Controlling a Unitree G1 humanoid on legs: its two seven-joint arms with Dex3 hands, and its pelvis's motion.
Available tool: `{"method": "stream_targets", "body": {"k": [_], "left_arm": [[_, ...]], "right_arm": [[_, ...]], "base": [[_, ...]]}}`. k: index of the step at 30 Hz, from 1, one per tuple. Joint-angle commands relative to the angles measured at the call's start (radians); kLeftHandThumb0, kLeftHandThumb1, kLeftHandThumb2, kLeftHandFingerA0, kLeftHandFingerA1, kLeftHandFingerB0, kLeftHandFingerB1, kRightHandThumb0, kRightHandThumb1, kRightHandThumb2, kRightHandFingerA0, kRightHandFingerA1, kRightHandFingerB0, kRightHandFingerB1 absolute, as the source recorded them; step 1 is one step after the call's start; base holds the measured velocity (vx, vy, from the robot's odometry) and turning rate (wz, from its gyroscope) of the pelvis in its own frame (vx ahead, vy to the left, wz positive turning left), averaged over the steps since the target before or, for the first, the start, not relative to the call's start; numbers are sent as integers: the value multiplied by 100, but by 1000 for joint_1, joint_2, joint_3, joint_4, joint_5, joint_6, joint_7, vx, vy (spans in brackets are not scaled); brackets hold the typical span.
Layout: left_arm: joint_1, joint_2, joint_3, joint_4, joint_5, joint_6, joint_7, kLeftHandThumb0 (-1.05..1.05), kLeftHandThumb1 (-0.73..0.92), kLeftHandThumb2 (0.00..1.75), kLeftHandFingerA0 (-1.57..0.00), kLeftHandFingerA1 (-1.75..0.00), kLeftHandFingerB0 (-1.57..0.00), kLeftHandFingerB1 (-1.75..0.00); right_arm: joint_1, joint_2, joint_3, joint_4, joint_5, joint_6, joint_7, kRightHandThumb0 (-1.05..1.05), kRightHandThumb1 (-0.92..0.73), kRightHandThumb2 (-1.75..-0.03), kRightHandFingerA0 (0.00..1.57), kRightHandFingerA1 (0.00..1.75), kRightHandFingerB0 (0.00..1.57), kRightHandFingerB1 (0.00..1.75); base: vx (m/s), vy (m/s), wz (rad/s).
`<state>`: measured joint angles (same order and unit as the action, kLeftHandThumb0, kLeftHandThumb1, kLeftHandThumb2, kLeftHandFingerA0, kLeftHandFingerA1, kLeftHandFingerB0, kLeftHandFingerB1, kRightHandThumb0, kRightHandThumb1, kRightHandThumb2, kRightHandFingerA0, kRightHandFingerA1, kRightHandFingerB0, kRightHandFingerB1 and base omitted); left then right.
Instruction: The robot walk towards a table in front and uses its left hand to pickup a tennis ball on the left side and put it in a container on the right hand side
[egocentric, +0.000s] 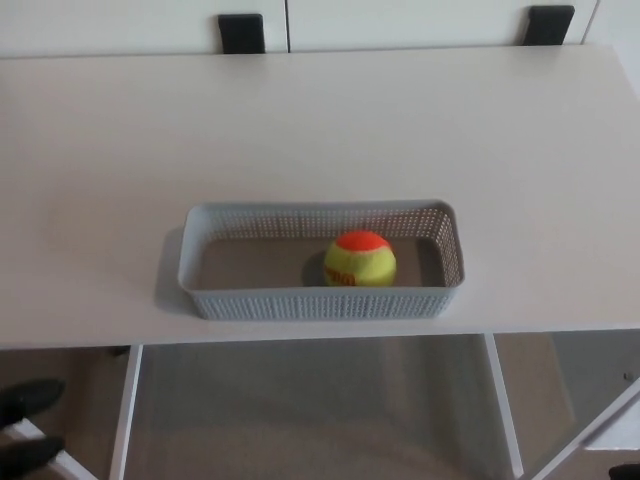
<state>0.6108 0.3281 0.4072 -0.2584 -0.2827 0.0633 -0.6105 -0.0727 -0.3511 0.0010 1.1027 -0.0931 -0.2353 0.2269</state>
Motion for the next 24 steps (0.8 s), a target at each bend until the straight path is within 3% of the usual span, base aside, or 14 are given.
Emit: {"method": "stream_targets", "body": {"k": [1,2,3,5,6,8,10,11,12,18,19,21,22,24], "left_arm": [[44,69,-138,406,250,-225,16,-59,60,58,-22,-36,-18,-30],[23,54,-149,460,284,-239,82,-59,60,58,-22,-36,-18,-30],[-25,53,-181,564,347,-238,182,-36,41,97,-1,-49,0,-48],[-57,71,-202,638,360,-222,207,-36,41,97,-1,-49,0,-48],[-67,86,-215,672,374,-238,216,-37,40,97,-2,-49,0,-48],[-90,107,-228,754,377,-268,226,-37,44,100,-1,-49,0,-48],[-115,113,-221,833,355,-253,247,-36,47,101,-1,-49,0,-48],[-131,102,-188,900,312,-234,262,-36,45,101,0,-49,0,-48],[-170,78,-111,1023,178,-185,176,-60,68,65,-4,-22,-5,-22],[-194,69,-51,1146,76,-166,86,-60,48,84,0,-30,0,-28],[-181,67,-54,1161,85,-188,94,-58,66,60,-4,-29,-4,-27],[-163,66,-59,1188,102,-222,108,-58,65,61,-25,-47,-10,-21],[-152,63,-62,1181,108,-237,110,-63,46,84,-1,-43,-2,-33],[-148,65,-66,1191,115,-257,110,-64,47,83,-2,-44,-1,-35]], "right_arm": [[62,-7,16,37,-17,-19,20,-46,-52,-83,54,60,42,52],[68,-4,17,33,-17,-22,19,-46,-52,-83,54,60,42,52],[73,-4,25,29,-26,-26,7,-48,-51,-83,55,59,42,52],[73,-9,28,26,-31,-23,-1,-49,-51,-83,55,59,42,51],[66,-15,26,23,-30,-20,-1,-42,-64,-59,63,48,48,39],[52,-20,20,33,-23,-21,3,-48,-51,-84,55,59,42,52],[48,-13,9,31,-7,-15,16,-41,-63,-59,59,48,46,39],[44,-14,14,27,-12,-17,18,-47,-52,-83,53,59,41,51],[38,-16,19,33,-19,-24,15,-48,-51,-83,54,60,42,52],[75,-25,28,32,-30,-31,4,-49,-51,-84,54,60,41,52],[104,-26,28,28,-30,-39,3,-48,-51,-83,53,59,40,51],[149,-27,27,29,-29,-55,2,-48,-51,-83,53,59,41,51],[164,-27,27,33,-28,-61,9,-48,-52,-85,50,59,38,51],[178,-26,25,32,-24,-65,17,-42,-64,-59,57,49,44,39]], "base": [[0,0,0],[0,0,0],[0,0,0],[0,0,0],[0,0,0],[0,0,0],[0,0,0],[0,0,0],[0,0,0],[0,0,0],[0,0,0],[0,0,0],[0,0,0],[0,0,0]]}}
